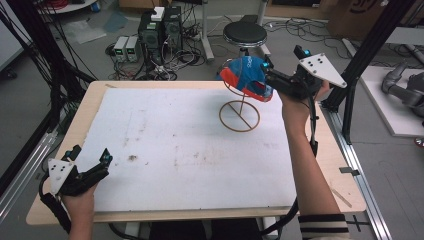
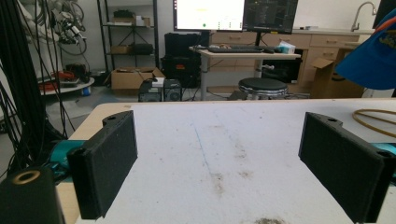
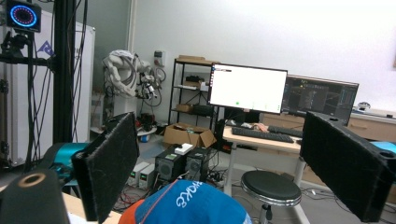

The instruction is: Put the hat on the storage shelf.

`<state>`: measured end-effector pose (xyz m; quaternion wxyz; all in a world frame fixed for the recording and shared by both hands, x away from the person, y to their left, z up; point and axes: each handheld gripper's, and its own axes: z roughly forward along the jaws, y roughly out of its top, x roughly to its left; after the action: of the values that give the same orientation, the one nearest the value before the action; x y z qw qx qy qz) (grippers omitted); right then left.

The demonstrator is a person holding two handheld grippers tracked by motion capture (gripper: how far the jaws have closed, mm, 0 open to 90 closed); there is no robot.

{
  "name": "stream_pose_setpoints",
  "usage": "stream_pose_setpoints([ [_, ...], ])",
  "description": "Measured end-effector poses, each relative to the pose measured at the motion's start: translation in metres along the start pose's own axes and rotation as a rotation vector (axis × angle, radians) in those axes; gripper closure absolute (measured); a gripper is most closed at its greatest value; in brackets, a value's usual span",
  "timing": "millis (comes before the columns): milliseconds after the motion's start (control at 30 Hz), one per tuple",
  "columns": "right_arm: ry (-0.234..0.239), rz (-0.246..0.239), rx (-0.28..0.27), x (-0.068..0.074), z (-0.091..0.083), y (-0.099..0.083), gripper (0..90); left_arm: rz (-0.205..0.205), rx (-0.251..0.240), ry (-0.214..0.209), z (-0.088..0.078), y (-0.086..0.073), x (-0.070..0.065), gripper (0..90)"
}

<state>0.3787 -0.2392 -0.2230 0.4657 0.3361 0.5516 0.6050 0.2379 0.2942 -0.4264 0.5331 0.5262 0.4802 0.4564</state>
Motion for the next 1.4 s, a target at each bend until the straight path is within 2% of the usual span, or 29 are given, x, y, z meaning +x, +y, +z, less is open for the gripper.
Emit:
stream_pose_setpoints([
  [333, 0.013, -0.017, -0.013, -0.007, -0.039, 0.007, 10.7, 0.004, 0.003, -0.006, 0.003, 0.0, -0.001, 11.8],
  [600, -0.015, 0.005, 0.008, -0.016, -0.073, -0.001, 10.7, 0.007, 0.004, -0.003, 0.003, 0.001, -0.003, 11.8],
  [933, -0.039, 0.007, 0.013, -0.024, -0.123, -0.028, 10.8, 0.014, 0.005, -0.008, 0.004, 0.002, -0.007, 11.8],
  [1133, -0.075, 0.024, 0.025, -0.03, -0.149, -0.049, 10.8, 0.015, -0.001, -0.011, 0.005, 0.002, -0.009, 11.8],
  [1167, -0.08, 0.041, 0.033, -0.031, -0.154, -0.052, 10.7, 0.015, 0.0, -0.011, 0.005, 0.002, -0.009, 11.8],
  [1400, -0.108, 0.081, 0.061, -0.042, -0.17, -0.074, 10.7, 0.012, -0.006, -0.017, 0.006, 0.004, -0.013, 11.8],
])
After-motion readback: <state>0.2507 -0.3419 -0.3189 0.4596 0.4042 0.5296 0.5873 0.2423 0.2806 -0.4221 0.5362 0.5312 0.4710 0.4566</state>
